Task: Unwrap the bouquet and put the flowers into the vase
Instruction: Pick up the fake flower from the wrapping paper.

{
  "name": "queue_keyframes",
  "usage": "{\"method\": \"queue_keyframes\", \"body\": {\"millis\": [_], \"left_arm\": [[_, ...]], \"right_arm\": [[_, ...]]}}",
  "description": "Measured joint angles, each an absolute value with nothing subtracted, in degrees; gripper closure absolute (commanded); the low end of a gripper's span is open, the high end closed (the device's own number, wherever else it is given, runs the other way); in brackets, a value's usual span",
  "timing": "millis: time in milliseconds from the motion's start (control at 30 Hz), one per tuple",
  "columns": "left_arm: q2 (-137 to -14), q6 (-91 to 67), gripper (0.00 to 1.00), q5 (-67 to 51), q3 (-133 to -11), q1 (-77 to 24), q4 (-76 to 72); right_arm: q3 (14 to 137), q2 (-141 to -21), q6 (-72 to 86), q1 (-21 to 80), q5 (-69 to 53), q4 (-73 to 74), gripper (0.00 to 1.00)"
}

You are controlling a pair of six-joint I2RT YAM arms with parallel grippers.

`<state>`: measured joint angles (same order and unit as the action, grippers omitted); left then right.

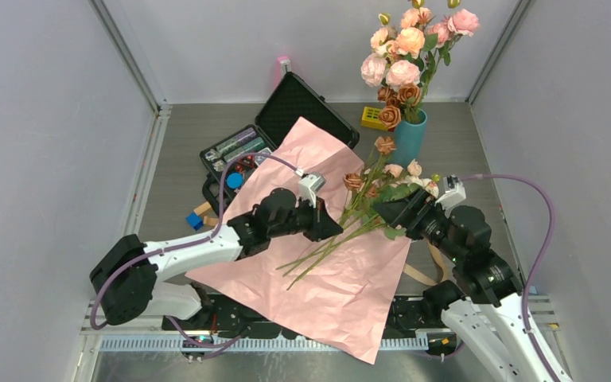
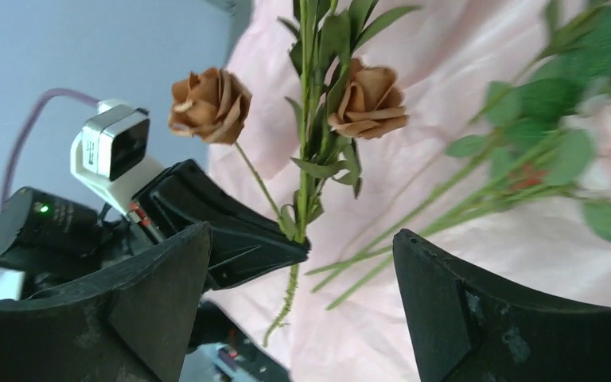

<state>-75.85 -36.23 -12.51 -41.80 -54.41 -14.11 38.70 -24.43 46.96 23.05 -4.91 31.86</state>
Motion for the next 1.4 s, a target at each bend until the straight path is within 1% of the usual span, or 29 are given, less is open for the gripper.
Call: {"method": "queue_keyframes", "body": {"millis": [67, 167, 300, 400, 567, 667, 867, 1000, 1133, 1300, 1400], "left_arm": [[-74.6, -38.7, 1.00, -14.0, -41.6, -54.4, -14.8], [-72.8, -42.1, 1.00, -16.0, -41.3, -54.4, -17.5], [-71.9, -46.6, 1.00, -18.2, -40.4, -54.4, -22.3], [-71.9, -49.1, 1.00, -19.0, -39.2, -54.4, -24.6], [-71.9, -50.9, 1.00, -19.3, -38.3, -54.4, -26.0], [-71.9, -51.4, 1.00, -19.3, -38.2, -54.4, -26.5], [-71.9, -53.5, 1.00, -16.9, -38.2, -54.4, -26.0], [-71.9, -55.4, 1.00, -15.1, -38.2, -54.4, -25.9], [-71.9, -56.7, 1.00, -14.7, -38.2, -54.4, -26.0], [-71.9, -56.9, 1.00, -14.7, -38.2, -54.4, -25.9], [-71.9, -57.1, 1.00, -14.6, -38.2, -54.4, -25.9]], "right_arm": [[36.1, -24.4, 50.7, 23.0, -9.5, 26.8, 0.11], [33.1, -26.5, 54.9, 23.0, -14.5, 21.3, 0.14], [32.8, -33.8, 58.1, 23.0, -20.1, 14.8, 0.18], [32.9, -38.4, 59.4, 23.2, -22.8, 10.9, 0.22], [33.6, -41.4, 60.0, 23.9, -24.4, 8.2, 0.29], [34.6, -42.9, 60.1, 25.2, -24.8, 6.5, 0.29], [35.0, -42.6, 60.4, 27.4, -23.9, 5.5, 0.22], [34.9, -40.0, 60.6, 27.6, -22.5, 5.5, 0.20], [34.9, -39.0, 60.5, 27.6, -22.0, 5.4, 0.21], [34.9, -42.0, 60.2, 28.2, -22.1, 5.3, 0.26], [35.5, -44.1, 59.1, 30.3, -21.6, 6.5, 0.28]]}}
